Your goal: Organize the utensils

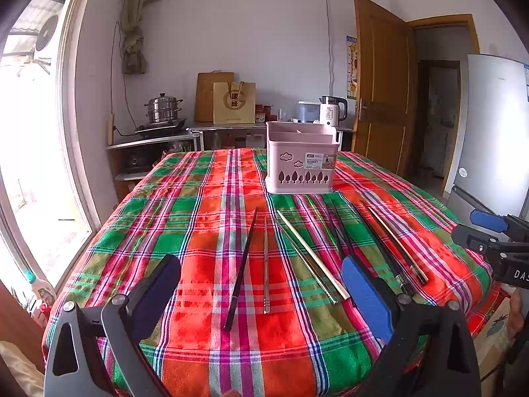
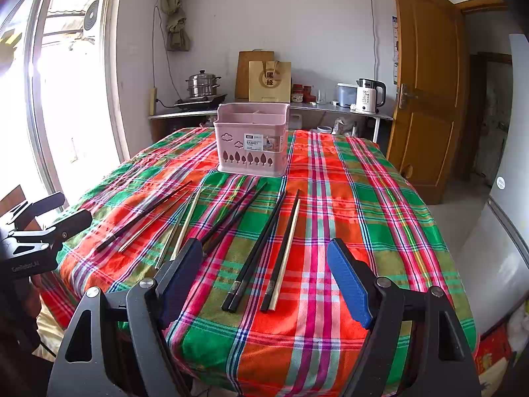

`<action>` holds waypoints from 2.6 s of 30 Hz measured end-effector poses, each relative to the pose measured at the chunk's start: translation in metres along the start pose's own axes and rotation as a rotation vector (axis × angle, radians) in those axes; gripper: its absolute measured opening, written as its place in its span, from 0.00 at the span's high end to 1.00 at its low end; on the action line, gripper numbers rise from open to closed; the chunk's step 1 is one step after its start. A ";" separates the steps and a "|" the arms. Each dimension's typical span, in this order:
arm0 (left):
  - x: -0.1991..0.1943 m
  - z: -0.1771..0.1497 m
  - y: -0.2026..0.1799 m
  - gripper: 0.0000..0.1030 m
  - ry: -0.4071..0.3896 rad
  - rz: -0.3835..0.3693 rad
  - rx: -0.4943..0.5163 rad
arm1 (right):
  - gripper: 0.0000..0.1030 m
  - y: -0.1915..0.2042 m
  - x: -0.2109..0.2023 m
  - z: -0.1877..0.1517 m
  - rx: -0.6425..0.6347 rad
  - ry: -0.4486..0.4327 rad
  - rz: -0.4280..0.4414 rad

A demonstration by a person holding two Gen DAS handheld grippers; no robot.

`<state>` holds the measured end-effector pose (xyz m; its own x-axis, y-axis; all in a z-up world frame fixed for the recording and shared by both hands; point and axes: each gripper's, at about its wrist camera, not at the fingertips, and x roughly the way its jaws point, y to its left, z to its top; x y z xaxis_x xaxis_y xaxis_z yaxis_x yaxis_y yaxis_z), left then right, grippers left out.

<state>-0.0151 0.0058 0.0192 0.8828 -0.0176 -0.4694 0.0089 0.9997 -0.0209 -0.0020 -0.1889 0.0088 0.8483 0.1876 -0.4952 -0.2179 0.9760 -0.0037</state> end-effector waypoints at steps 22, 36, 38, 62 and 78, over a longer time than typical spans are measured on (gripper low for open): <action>0.030 0.005 0.017 0.04 0.036 -0.018 -0.009 | 0.25 0.000 0.020 0.004 -0.006 0.022 0.004; 0.152 0.042 0.057 0.13 0.307 -0.051 0.032 | 0.48 -0.009 0.101 0.041 0.028 0.138 0.066; 0.172 0.047 0.061 0.21 0.348 -0.079 0.028 | 0.53 -0.012 0.117 0.047 0.044 0.163 0.084; 0.243 0.049 0.034 0.51 0.544 -0.140 0.190 | 0.81 -0.001 0.232 0.061 0.110 0.444 0.128; 0.252 0.056 0.009 0.93 0.591 -0.172 0.285 | 0.91 0.003 0.251 0.072 0.067 0.514 0.110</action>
<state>0.2334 0.0111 -0.0497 0.4538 -0.1004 -0.8854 0.3212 0.9453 0.0574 0.2451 -0.1306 -0.0536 0.4723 0.2276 -0.8515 -0.2468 0.9616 0.1201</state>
